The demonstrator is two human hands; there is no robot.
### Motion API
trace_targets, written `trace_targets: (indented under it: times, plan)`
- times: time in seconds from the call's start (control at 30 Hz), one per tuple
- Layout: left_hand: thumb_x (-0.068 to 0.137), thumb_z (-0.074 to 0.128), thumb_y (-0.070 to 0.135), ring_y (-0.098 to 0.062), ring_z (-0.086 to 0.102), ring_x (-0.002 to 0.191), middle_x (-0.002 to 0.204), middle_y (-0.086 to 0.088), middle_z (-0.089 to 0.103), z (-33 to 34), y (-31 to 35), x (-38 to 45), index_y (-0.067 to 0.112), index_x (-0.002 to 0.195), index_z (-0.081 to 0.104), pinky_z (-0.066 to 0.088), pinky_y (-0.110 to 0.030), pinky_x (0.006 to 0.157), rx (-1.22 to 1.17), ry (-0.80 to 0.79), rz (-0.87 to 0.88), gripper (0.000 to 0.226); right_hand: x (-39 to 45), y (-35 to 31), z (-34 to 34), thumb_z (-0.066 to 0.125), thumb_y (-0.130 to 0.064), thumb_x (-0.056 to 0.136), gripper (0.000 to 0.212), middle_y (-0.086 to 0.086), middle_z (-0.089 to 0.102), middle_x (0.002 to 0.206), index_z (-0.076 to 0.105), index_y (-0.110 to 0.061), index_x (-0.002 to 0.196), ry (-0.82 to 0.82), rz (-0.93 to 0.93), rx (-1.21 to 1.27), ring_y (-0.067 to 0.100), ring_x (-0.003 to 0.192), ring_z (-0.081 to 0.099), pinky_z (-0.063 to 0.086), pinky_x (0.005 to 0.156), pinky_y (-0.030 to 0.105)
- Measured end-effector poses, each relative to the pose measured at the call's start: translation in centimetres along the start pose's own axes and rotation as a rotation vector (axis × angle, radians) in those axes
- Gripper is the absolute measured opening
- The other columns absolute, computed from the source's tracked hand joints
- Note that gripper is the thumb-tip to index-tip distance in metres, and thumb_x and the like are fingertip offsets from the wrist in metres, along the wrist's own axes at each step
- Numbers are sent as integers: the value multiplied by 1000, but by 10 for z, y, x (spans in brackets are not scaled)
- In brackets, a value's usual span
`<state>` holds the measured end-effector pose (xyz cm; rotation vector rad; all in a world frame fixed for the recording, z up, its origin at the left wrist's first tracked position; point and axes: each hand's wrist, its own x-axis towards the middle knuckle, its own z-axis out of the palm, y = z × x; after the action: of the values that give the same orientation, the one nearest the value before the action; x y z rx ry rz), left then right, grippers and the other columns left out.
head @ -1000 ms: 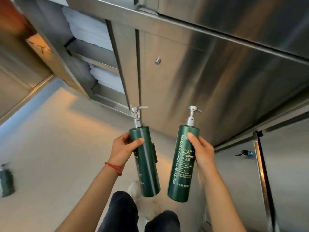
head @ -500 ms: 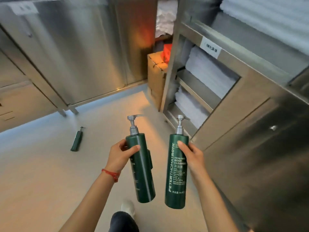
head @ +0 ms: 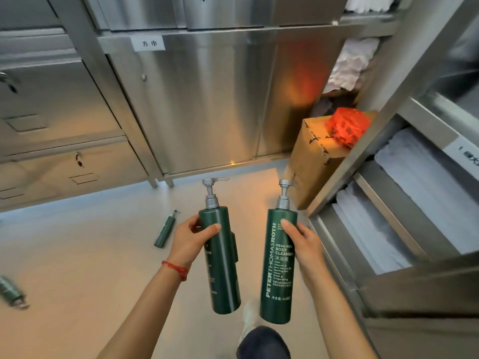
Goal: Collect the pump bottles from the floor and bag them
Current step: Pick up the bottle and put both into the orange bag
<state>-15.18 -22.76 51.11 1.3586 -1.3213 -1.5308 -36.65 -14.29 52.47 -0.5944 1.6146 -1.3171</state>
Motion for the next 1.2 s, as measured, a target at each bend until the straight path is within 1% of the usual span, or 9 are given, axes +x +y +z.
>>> trace_targets:
  times: [0.23,0.33,0.43,0.57,0.7,0.83,0.9,1.07,1.2]
  plan:
    - [75,69,21,-17,61,93,98,0,65,17,39,125,29,95,58,51,-30,73,29,4,28,25,129,-54,14,66,-28,78,15,-7,73,67,68,-16,88,-24,-46,2,4,60,65,48,51,13]
    - [75,70,21,-17,61,92,98,0,65,26,64,175,27,97,57,50,-26,70,28,15,33,27,180,-84,19,66,-28,78,13,-8,73,66,68,-18,86,-35,-58,2,3,58,65,47,50,13]
    - [74,70,20,-14,62,90,96,2,65,35,90,221,29,93,58,48,-18,63,20,18,44,25,226,-110,25,66,-32,78,14,-10,73,67,68,-21,86,-39,-62,1,3,59,66,47,49,12]
    - [74,71,20,-15,62,89,95,1,65,45,111,284,29,93,58,48,-22,65,19,3,39,24,284,-132,36,65,-32,79,13,-11,73,69,67,-23,89,-22,-65,15,3,62,67,47,50,11]
    - [75,70,20,-17,62,91,96,0,65,55,128,361,26,95,57,49,-23,67,39,-93,28,25,341,-146,48,65,-32,78,14,-7,72,68,67,-22,88,35,-64,29,4,61,66,47,51,12]
    - [75,70,18,-11,61,87,93,5,63,73,150,439,32,90,55,48,-15,60,95,-213,56,26,400,-160,57,65,-29,80,20,1,71,77,67,-15,94,155,-69,62,8,64,66,49,57,17]
    - [74,71,16,-10,61,87,93,6,63,86,161,472,32,91,55,47,-16,63,121,-280,56,28,424,-168,60,65,-30,79,19,1,71,78,67,-16,93,206,-62,70,9,65,66,50,58,18]
    - [74,71,11,-20,60,92,98,-2,62,129,188,538,19,100,56,49,-22,69,194,-459,61,32,467,-183,49,67,-24,79,5,-8,71,64,68,-21,82,333,-68,119,4,58,64,49,53,13]
    - [72,72,10,-12,60,88,93,5,63,179,200,575,26,94,56,48,-14,63,222,-577,85,32,490,-189,18,66,-16,80,4,-9,69,58,68,-18,77,490,-77,163,1,53,61,47,52,12]
